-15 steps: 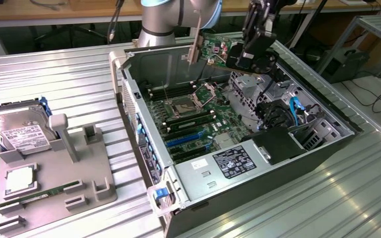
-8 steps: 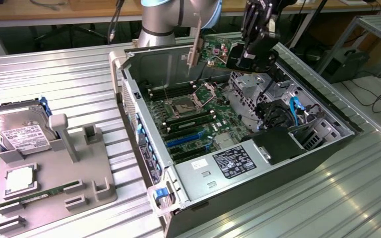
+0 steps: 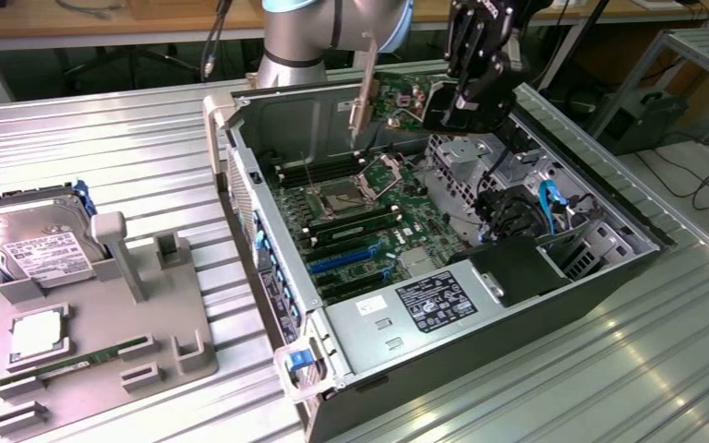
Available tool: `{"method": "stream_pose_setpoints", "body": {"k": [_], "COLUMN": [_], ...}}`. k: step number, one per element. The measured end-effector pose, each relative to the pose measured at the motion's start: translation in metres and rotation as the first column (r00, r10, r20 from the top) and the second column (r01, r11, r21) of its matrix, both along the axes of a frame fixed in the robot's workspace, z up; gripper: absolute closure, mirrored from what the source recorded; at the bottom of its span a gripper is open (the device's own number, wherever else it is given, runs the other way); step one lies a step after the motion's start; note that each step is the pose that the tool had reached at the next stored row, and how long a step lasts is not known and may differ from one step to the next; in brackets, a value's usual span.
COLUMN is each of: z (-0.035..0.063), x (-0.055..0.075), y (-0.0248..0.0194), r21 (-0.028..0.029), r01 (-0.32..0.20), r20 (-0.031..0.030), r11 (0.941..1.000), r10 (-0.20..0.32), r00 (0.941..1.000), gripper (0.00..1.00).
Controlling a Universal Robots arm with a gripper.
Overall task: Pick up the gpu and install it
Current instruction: 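Insert the gpu into the slot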
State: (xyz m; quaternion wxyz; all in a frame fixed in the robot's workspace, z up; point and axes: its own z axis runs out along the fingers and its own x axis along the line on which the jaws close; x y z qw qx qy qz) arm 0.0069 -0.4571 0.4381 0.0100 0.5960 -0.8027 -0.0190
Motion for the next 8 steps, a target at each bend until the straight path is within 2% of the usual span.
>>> {"method": "stream_pose_setpoints", "body": {"k": [4,8], "z": [0.0,0.0], "x": [0.0,0.0], "y": [0.0,0.0], "r21": [0.0,0.0], "r01": [-0.053,-0.103], "r20": [0.0,0.0], "r11": [0.9986,0.9947], "r10": [0.053,0.103], "r00": [0.9986,0.9947], "gripper": [0.72,0.72]}}
